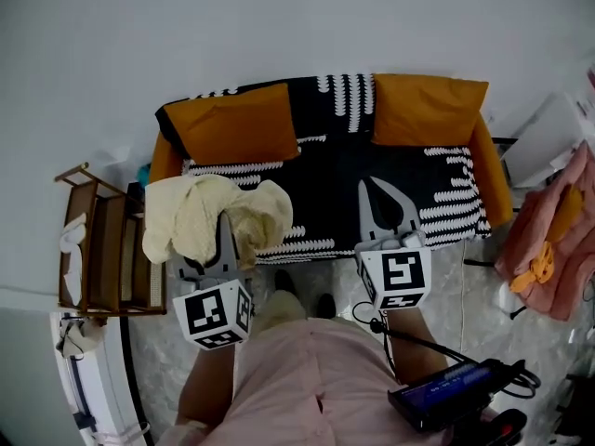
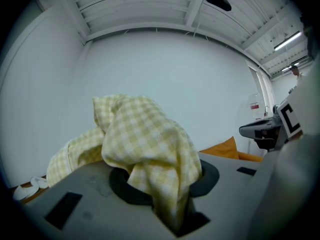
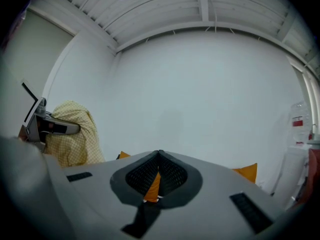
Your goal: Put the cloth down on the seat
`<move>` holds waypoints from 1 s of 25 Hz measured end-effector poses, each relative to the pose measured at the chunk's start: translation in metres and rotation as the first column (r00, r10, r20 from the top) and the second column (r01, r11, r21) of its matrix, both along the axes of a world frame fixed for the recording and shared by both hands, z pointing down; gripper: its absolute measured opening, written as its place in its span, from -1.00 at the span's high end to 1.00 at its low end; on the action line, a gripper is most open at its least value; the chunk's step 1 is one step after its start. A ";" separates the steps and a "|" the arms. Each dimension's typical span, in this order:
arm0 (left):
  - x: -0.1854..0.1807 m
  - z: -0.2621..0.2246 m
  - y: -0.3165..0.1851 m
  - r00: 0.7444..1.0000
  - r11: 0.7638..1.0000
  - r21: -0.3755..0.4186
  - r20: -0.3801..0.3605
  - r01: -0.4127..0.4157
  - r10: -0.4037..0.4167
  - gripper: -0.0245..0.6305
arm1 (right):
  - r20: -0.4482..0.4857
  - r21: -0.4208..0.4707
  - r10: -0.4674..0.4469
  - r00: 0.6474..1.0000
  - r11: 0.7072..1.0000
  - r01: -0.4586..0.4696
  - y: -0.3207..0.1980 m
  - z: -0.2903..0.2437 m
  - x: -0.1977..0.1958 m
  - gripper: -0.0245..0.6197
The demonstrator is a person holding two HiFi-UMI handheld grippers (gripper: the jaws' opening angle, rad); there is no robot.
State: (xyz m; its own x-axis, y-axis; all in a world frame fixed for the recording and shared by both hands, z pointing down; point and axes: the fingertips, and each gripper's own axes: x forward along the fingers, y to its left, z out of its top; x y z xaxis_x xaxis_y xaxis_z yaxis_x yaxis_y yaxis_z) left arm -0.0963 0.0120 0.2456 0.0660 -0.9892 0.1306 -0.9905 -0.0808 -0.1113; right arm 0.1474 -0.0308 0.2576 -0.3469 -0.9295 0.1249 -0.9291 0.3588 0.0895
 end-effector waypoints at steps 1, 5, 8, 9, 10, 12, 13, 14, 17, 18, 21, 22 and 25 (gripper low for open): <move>-0.001 0.001 -0.004 1.000 1.000 -0.002 -0.001 0.004 -0.004 0.53 | -0.002 -0.004 -0.004 1.000 1.000 0.004 -0.004 0.002 -0.002 0.92; -0.006 0.012 -0.025 1.000 1.000 -0.021 -0.008 0.013 -0.013 0.53 | -0.011 -0.026 -0.014 1.000 1.000 0.013 -0.024 0.013 -0.007 0.92; -0.013 0.021 -0.042 1.000 0.999 -0.042 -0.015 0.010 -0.010 0.53 | -0.018 -0.036 -0.009 1.000 0.999 0.008 -0.041 0.019 -0.014 0.92; -0.016 0.025 -0.049 1.000 0.999 -0.050 -0.018 0.007 -0.008 0.53 | -0.020 -0.039 -0.007 1.000 0.999 0.006 -0.047 0.021 -0.017 0.92; -0.019 0.029 -0.056 1.000 0.998 -0.060 -0.020 0.005 -0.007 0.53 | -0.021 -0.044 -0.007 1.000 0.999 0.006 -0.053 0.023 -0.021 0.92; -0.025 0.036 -0.072 1.000 0.997 -0.079 -0.025 0.000 -0.002 0.53 | -0.022 -0.060 -0.008 1.000 0.998 0.007 -0.067 0.029 -0.029 0.92; -0.028 0.039 -0.080 1.000 0.996 -0.088 -0.027 -0.005 0.002 0.52 | -0.023 -0.067 -0.008 1.000 0.998 0.006 -0.074 0.032 -0.033 0.92; -0.031 0.043 -0.088 1.000 0.995 -0.096 -0.030 -0.010 0.008 0.52 | -0.026 -0.072 -0.006 1.000 0.997 0.004 -0.081 0.034 -0.038 0.92; -0.040 0.056 -0.112 0.999 0.993 -0.115 -0.041 -0.028 0.023 0.52 | -0.037 -0.075 0.003 0.999 0.997 -0.006 -0.100 0.043 -0.051 0.92; -0.043 0.062 -0.120 0.999 0.992 -0.123 -0.046 -0.034 0.029 0.52 | -0.040 -0.080 0.004 0.999 0.997 -0.007 -0.105 0.046 -0.056 0.92; -0.050 0.081 -0.142 0.997 0.987 -0.150 -0.062 -0.061 0.052 0.52 | -0.053 -0.111 0.006 0.999 0.994 -0.012 -0.123 0.061 -0.069 0.92; -0.053 0.089 -0.151 0.996 0.984 -0.162 -0.069 -0.069 0.059 0.51 | -0.058 -0.122 0.008 0.998 0.992 -0.015 -0.130 0.067 -0.072 0.92; -0.060 0.112 -0.177 0.993 0.976 -0.196 -0.092 -0.091 0.075 0.51 | -0.076 -0.148 0.018 0.997 0.989 -0.029 -0.154 0.080 -0.079 0.92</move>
